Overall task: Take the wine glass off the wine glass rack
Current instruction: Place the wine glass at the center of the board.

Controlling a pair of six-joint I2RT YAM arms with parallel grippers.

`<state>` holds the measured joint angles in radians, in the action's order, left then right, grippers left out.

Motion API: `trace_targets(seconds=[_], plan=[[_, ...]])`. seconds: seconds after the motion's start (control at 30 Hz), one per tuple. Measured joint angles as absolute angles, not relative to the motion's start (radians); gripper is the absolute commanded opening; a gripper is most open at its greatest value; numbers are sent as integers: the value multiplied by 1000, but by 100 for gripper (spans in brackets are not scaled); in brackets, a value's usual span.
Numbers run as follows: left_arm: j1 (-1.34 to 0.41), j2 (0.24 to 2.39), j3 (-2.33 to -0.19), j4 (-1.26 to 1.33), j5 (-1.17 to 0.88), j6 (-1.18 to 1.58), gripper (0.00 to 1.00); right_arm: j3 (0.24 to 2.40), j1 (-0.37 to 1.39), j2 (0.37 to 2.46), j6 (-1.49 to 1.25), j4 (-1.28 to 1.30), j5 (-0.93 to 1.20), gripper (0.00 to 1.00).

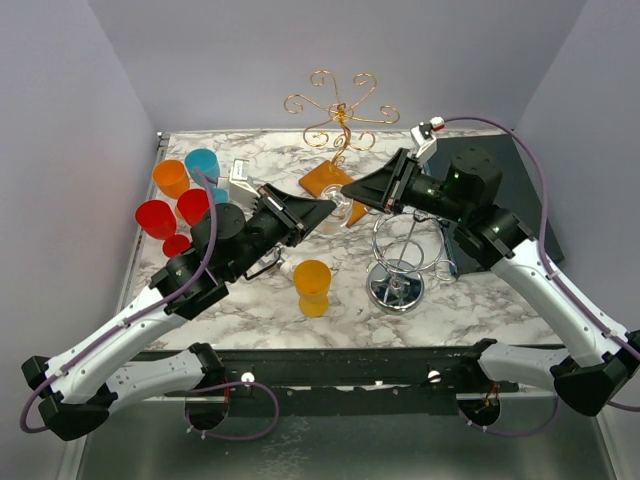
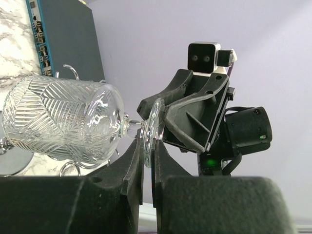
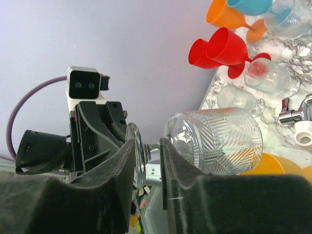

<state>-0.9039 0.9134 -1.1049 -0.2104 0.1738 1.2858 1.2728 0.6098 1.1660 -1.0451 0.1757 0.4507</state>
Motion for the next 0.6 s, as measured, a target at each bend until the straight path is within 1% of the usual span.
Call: trace_targets(seconds=[0.1,0.17,0.3,0.43,0.5,0.6], plan=[[-905,911,-1105,-203,174,1297,0,1275,610,1168,-1044,159,433,43],[-905,908,-1105,-202,174,1303,0,1278,610,1172,-1041,151,423,52],[-905,903,-1105,-196,175,1309,0,1292,605,1179,-1027,150,400,73],[-905,902,-1111,-190,185,1316,0,1309,569,1178,-1011,147,393,88],[-906,904,-1127,-189,191,1321,0,1310,539,1173,-1009,136,394,92],[-906,915,-1174,-189,199,1326,0,1309,469,1168,-1024,97,429,95]])
